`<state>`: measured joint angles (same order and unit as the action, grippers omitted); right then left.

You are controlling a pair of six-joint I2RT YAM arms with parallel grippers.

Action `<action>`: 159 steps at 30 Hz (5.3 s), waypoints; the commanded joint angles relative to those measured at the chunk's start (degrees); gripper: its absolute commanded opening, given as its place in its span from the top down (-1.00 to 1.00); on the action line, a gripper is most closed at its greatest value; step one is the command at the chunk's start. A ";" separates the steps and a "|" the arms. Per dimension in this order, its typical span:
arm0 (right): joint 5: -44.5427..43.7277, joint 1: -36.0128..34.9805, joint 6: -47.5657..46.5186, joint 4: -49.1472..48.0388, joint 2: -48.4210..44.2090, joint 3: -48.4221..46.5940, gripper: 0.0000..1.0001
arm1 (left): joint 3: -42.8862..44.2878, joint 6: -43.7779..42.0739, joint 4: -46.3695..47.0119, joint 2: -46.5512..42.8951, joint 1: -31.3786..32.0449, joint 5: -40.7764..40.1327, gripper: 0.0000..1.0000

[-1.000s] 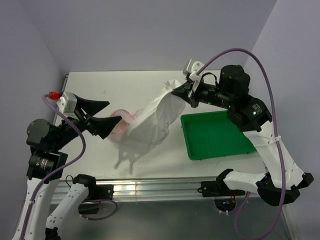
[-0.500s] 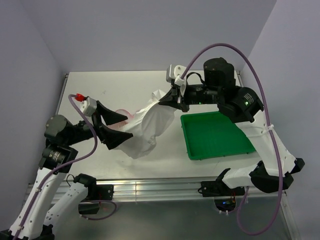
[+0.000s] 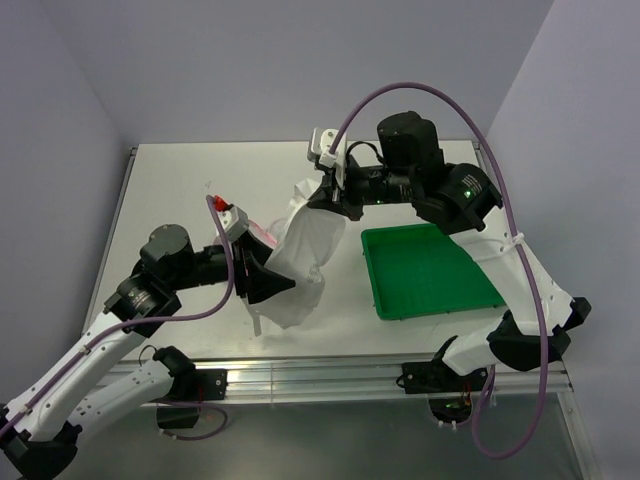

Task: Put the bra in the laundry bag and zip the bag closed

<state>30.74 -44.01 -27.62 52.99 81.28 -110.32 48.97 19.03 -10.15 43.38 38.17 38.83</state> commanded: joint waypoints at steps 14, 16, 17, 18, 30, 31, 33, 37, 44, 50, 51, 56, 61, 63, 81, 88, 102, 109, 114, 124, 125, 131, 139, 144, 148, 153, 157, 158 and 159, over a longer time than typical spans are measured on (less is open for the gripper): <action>-2.88 -0.38 -1.04 -1.21 -2.70 -2.89 1.00 | 3.15 -3.21 -3.74 0.66 1.73 -15.68 0.99; -3.58 -0.99 0.02 -2.71 -4.63 -1.22 1.00 | 3.85 -2.16 -4.08 1.36 1.73 -20.35 1.00; -3.76 -1.51 0.45 -5.33 -5.77 1.83 1.00 | 4.11 -0.93 -4.26 1.80 1.73 -24.64 1.00; -4.02 -2.13 1.59 -7.18 -8.74 3.95 1.00 | 4.72 -0.23 -4.26 2.24 1.73 -25.98 1.00; -12.89 -22.26 14.08 -29.79 -29.94 40.27 -0.48 | 7.63 7.16 1.36 5.06 1.73 -41.29 1.00; -13.68 -22.26 13.73 -29.96 -30.38 40.54 -0.58 | 7.37 6.99 1.89 4.44 1.64 -40.94 1.00; -14.83 -21.65 12.51 -30.58 -31.44 40.54 -0.60 | 6.06 6.90 3.73 3.56 1.64 -40.06 1.00; -11.94 -15.51 13.11 -32.86 -29.69 38.70 -0.69 | 3.07 5.68 6.72 0.67 1.64 -35.67 1.00; 0.00 -2.58 16.63 -33.92 -17.67 29.22 -0.85 | -2.12 5.32 9.63 -2.76 1.64 -23.90 1.00; 12.65 -0.99 16.72 -30.50 -9.31 26.38 -0.99 | -4.58 4.97 12.00 -4.79 1.64 -18.53 1.00; 14.24 -0.99 16.63 -30.23 -8.86 26.82 -0.99 | -4.67 4.97 11.91 -4.97 1.64 -18.18 1.00; 22.68 -0.99 16.89 -31.19 -7.71 31.57 -0.99 | -3.89 3.48 10.25 -5.58 1.64 -16.16 1.00; 30.68 -0.99 19.86 -34.69 -8.23 36.30 -0.99 | -2.39 1.45 5.24 -5.76 1.64 -17.29 1.00; 32.53 -0.90 22.24 -37.51 -8.85 38.50 -0.98 | -2.12 1.28 4.70 -6.11 1.64 -17.47 1.00; 26.04 -0.38 29.55 -45.43 -9.47 44.05 0.65 | 3.32 -0.75 -8.55 -9.71 1.73 -31.16 -0.62; 24.45 1.56 34.63 -51.58 -10.43 45.55 0.89 | 3.33 3.64 -16.56 -15.42 1.64 -51.64 -0.62; 15.67 3.58 42.29 -58.18 -13.77 46.86 1.00 | -1.51 15.25 -17.89 -6.12 1.47 -75.74 -0.52; 8.03 4.81 43.70 -58.61 -16.15 47.83 1.00 | -5.02 16.31 -10.51 -1.02 -7.48 -66.91 -0.58; 1.18 5.86 45.54 -59.23 -17.46 48.18 1.00 | -7.22 15.96 -6.02 2.06 -15.22 -59.41 -0.59; -7.18 5.95 53.36 -64.06 -16.94 49.15 1.00 | -7.49 16.04 -6.64 7.34 -16.11 -57.29 -0.57; -7.45 5.95 53.72 -64.15 -16.50 49.06 1.00 | -7.75 15.95 -6.29 7.16 -16.20 -57.02 -0.56; -9.21 5.95 55.04 -64.77 -15.53 49.59 1.00 | -8.01 15.60 -4.44 10.40 -16.38 -54.74 -0.44; -10.87 5.69 62.42 -73.20 -13.17 51.44 1.00 | -9.85 17.27 -2.24 10.68 -16.38 -58.43 -0.11; -13.69 5.51 64.96 -76.54 -10.35 52.31 1.00 | -12.14 17.97 -0.66 10.85 -16.38 -58.16 0.68; -16.24 4.63 65.76 -78.92 -7.98 53.81 1.00 | -13.63 19.46 1.18 9.63 -16.38 -57.38 1.00; -17.38 3.23 65.67 -79.71 -5.69 55.39 1.00 | -16.45 21.92 3.21 6.38 -16.46 -56.23 1.00; -16.77 2.70 66.55 -81.20 -3.77 56.09 1.00 | -17.77 22.55 4.79 5.05 -16.38 -55.44 1.00; -16.51 2.27 66.55 -81.47 -3.23 55.92 1.00 | -17.77 22.63 5.14 5.05 -16.38 -55.35 1.00; -16.68 1.91 66.55 -81.73 -2.88 55.83 1.00 | -17.77 22.63 5.06 5.31 -16.38 -55.44 1.00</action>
<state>14.72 -41.23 38.17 -23.33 77.56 -54.08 31.35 40.27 -8.82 49.30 22.02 -17.69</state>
